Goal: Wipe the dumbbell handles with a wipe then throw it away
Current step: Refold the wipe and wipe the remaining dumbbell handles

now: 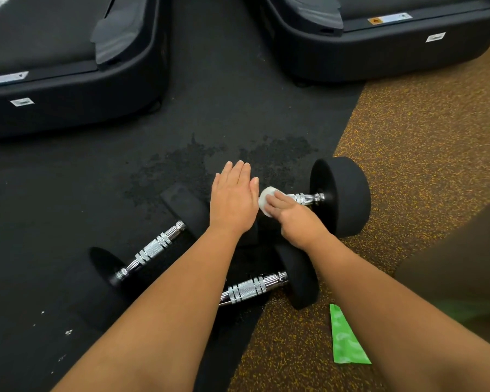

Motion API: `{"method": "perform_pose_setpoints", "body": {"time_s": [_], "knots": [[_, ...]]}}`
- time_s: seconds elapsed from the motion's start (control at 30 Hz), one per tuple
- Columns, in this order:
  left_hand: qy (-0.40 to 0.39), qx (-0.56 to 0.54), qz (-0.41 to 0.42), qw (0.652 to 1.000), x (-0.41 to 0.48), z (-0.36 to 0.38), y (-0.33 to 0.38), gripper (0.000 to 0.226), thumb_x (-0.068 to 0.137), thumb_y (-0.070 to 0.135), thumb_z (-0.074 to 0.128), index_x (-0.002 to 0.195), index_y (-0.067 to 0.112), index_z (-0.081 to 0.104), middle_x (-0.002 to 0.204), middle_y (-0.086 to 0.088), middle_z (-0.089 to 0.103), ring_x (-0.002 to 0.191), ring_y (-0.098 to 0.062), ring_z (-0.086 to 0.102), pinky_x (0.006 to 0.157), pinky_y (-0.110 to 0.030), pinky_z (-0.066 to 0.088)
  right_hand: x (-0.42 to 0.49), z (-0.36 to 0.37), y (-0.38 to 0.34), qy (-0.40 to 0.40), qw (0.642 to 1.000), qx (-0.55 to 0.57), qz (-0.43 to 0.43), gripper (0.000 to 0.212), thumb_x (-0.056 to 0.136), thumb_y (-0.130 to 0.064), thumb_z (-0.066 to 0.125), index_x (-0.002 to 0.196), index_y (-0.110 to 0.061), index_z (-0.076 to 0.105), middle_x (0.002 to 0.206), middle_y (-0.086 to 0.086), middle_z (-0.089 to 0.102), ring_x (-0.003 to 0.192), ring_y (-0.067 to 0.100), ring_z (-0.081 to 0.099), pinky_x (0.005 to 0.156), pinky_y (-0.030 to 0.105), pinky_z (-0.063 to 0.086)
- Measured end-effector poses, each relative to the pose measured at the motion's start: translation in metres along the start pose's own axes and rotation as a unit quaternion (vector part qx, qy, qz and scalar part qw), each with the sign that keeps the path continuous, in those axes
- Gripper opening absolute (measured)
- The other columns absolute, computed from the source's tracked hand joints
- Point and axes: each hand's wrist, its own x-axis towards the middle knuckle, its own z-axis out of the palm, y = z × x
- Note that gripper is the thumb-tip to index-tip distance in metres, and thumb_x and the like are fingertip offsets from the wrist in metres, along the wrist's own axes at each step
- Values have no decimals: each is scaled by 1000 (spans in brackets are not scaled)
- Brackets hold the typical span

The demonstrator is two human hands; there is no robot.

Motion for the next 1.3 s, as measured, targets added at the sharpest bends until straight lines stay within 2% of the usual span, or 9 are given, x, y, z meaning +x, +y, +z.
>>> {"method": "perform_pose_setpoints", "body": {"time_s": [0.13,0.23,0.33,0.47,0.67,0.83,1.03,1.13,1.3], "knots": [[0,4,-2,1000,1,1,-1,48,102,33,26,144,12,35,152,-4,35,145,-22,20,118,-42,18,11,-6,-13,31,998,21,47,43,79,5,51,121,-3,55,119,7,52,119,25,42,97,35,43],[0,3,-2,1000,0,0,0,48,102,34,26,144,12,35,152,-4,35,145,-22,20,118,-42,18,10,-5,-16,3,1000,-5,-1,46,79,0,52,125,-8,56,124,2,49,118,20,40,89,29,43],[1,0,0,1000,0,0,0,48,102,34,27,144,12,35,152,-5,35,145,-23,20,118,-42,18,1,-7,-6,-13,998,-18,-51,51,78,5,54,128,-5,54,132,5,49,129,25,37,96,37,46],[-2,-1,1,1000,0,0,0,48,102,34,26,144,12,35,152,-5,35,145,-23,20,118,-43,18,-9,-11,4,-12,1000,-3,-14,55,80,9,50,133,-4,49,142,6,43,138,26,31,104,39,41],[0,0,0,1000,1,1,-1,48,102,33,27,144,11,35,151,-5,35,145,-23,21,118,-43,18,11,-4,-11,35,998,9,59,33,79,2,54,110,-7,57,109,6,55,109,24,49,100,38,42],[-6,1,2,1000,1,0,-1,49,102,34,27,145,12,34,152,-4,33,145,-22,19,118,-42,17,5,-6,-6,-2,1000,1,5,41,78,1,53,117,-11,58,116,3,52,113,23,47,89,39,49],[-3,-3,1,1000,2,0,-1,48,102,33,27,144,12,34,152,-5,35,145,-24,21,117,-43,18,5,-10,-5,18,998,-10,63,30,83,3,49,110,-6,58,113,8,58,115,26,49,108,39,33],[-3,1,4,1000,2,2,-2,48,102,33,27,144,11,35,152,-5,35,145,-23,21,117,-43,18,21,-18,-21,9,994,-41,104,20,88,-3,47,105,-3,59,104,12,61,102,28,55,99,37,37],[-2,1,1,1000,2,3,-2,48,102,34,27,144,12,35,152,-4,34,145,-23,20,118,-42,17,16,-6,-19,14,999,9,43,30,85,-4,49,114,-9,59,113,4,58,113,21,49,108,39,33]]}}
